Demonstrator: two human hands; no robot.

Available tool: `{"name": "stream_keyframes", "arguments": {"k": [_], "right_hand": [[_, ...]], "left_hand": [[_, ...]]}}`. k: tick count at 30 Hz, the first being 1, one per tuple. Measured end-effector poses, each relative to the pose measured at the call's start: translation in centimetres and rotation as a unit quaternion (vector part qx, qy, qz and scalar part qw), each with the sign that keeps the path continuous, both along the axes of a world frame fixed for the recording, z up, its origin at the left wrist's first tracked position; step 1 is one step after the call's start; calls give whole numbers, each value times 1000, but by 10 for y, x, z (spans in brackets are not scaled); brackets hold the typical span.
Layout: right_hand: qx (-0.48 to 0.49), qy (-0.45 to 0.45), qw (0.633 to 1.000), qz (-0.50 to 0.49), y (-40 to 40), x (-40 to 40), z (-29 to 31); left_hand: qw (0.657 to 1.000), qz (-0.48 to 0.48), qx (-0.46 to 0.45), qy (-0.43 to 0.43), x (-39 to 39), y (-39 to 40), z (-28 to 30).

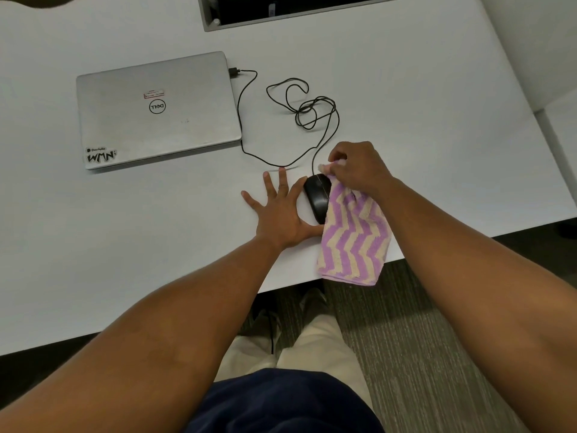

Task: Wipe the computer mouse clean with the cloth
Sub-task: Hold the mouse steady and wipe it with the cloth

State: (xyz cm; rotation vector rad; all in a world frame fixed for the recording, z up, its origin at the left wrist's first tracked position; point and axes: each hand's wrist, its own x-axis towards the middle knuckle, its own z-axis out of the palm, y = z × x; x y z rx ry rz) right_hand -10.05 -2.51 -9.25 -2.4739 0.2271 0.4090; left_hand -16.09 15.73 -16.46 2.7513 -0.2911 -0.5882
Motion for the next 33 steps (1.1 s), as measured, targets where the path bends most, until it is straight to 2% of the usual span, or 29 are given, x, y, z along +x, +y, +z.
{"name": "stream_keyframes", "arguments": {"k": [5,14,17,25,30,33], "right_hand": [[-11,-6,1000,-19,8,0,-5],[-117,37,983,136,23,2,-15],[-118,34,974,191,29,2,-14],[-129,37,959,248,31,2,-7],[-136,43,965,220,30,5,0],[-185,37,963,191,32,7,1]], "left_hand": [[1000,-1,-5,6,0,0,2],[1000,-3,3,7,0,0,2],[1000,-1,-3,5,0,0,1],[1000,-4,-1,6,0,-1,2],[1000,-5,2,8,0,-1,2],[1000,-8,5,12,0,0,2]]}}
